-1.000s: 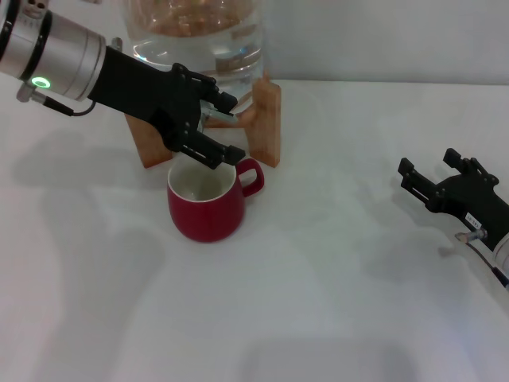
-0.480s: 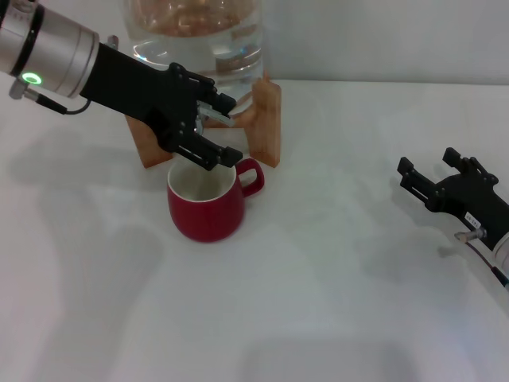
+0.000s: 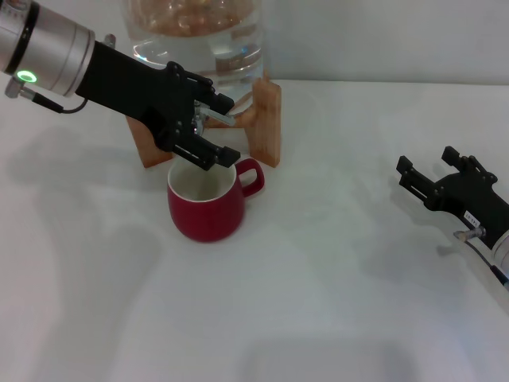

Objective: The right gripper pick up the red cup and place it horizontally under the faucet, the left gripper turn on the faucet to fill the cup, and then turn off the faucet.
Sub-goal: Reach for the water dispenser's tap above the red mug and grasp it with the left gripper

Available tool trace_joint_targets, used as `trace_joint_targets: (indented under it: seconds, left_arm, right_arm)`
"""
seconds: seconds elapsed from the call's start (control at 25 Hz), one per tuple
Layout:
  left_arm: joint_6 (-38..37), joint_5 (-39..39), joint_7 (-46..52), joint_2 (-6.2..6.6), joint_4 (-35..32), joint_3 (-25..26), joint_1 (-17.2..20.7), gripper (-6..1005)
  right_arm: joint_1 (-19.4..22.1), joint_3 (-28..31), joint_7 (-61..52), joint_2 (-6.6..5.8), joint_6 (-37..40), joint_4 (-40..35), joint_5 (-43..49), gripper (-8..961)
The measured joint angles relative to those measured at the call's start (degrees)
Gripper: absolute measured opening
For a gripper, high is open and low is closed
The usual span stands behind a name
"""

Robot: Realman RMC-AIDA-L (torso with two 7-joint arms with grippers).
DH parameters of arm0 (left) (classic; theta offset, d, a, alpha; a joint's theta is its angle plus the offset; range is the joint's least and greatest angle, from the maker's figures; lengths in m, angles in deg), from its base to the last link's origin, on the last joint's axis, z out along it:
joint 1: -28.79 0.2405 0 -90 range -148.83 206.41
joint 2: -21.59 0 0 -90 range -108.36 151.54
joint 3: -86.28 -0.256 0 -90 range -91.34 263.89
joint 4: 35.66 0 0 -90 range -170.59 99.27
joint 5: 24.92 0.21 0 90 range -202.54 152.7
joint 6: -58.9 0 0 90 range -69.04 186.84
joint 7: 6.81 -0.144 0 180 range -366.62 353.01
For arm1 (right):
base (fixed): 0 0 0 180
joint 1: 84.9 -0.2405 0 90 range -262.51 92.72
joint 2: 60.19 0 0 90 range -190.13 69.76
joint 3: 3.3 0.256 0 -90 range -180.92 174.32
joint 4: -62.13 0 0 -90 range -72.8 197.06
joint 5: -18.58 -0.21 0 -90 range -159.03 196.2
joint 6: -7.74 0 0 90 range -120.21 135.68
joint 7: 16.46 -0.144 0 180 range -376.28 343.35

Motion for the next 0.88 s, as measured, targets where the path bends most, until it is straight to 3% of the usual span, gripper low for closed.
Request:
trace_joint_targets:
  seconds: [0.36,0.88]
  left_arm:
    - [1.37,-0.59,-0.75,-0.06,-0.27,0.00,-0.11,886]
    - [4.58,0.47,-2.04,-2.14,-0.85,0.00,-1.24,885]
  right_arm:
    - [-0.03,0.00,0.00,0.00,0.00,-0.02,0.00,857]
    - [0.28,0.00,0.00,0.00,0.07,0.17,0.00,858]
